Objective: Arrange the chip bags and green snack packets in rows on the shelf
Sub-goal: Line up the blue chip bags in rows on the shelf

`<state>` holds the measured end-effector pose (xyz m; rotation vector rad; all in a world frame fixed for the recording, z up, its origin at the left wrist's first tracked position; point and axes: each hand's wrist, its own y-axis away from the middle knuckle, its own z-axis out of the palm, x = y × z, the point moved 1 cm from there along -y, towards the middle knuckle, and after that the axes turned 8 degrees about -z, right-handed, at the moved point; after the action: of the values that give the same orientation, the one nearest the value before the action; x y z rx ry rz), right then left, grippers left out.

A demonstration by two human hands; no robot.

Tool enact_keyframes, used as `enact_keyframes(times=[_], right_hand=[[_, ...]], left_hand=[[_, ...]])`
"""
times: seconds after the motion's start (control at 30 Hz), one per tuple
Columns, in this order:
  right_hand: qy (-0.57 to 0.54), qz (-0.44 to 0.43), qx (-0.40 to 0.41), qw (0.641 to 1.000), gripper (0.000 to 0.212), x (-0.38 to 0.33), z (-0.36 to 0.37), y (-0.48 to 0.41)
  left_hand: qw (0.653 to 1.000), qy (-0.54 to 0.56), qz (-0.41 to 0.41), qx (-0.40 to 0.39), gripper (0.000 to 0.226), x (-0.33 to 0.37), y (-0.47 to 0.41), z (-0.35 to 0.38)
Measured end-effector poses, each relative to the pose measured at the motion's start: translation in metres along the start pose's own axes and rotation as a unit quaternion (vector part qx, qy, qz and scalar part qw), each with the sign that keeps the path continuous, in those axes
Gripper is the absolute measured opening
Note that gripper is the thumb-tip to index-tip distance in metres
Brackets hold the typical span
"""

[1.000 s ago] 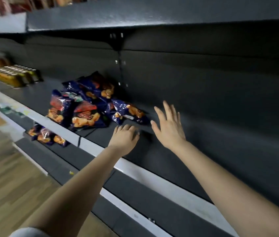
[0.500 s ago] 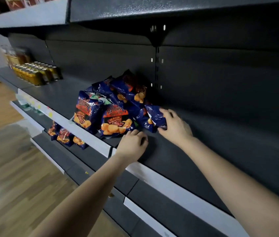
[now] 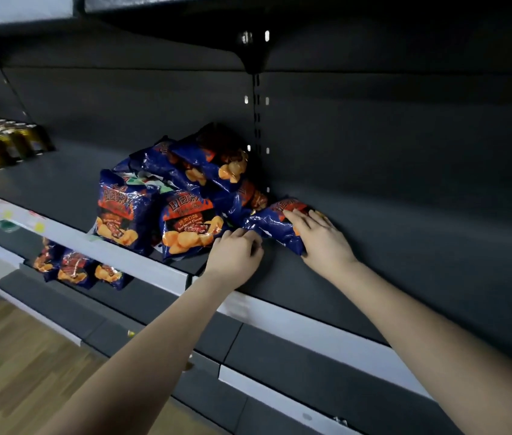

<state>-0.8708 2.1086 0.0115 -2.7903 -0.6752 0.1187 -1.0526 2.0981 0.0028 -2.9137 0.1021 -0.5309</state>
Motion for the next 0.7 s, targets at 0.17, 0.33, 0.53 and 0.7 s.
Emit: enact_keyframes(times=[0.17,0.33,0.53,0.7], right_hand=[[0.047,0.043,-0.008,0.998,0.080,0.033,-0.019,0.041],[0.120,0.101,-0.026,0.987,0.084,0.068,-0.048,0.103],[0.211,0.225,0.010,0.951,0.096,0.119,-0.075,0.195],[0.212,0.374,-0.023,0.903,0.088,0.143,-0.101,0.273]], left_hand=[[0.998,0.047,0.030,-0.003,0.025,0.031,-0.005,0.002],[0.992,0.081,0.088,-0.044,0.025,0.091,-0.012,0.021],[0.968,0.093,0.209,-0.101,0.028,0.194,0.004,0.056],[0.941,0.110,0.288,-0.137,0.029,0.267,0.031,0.077]])
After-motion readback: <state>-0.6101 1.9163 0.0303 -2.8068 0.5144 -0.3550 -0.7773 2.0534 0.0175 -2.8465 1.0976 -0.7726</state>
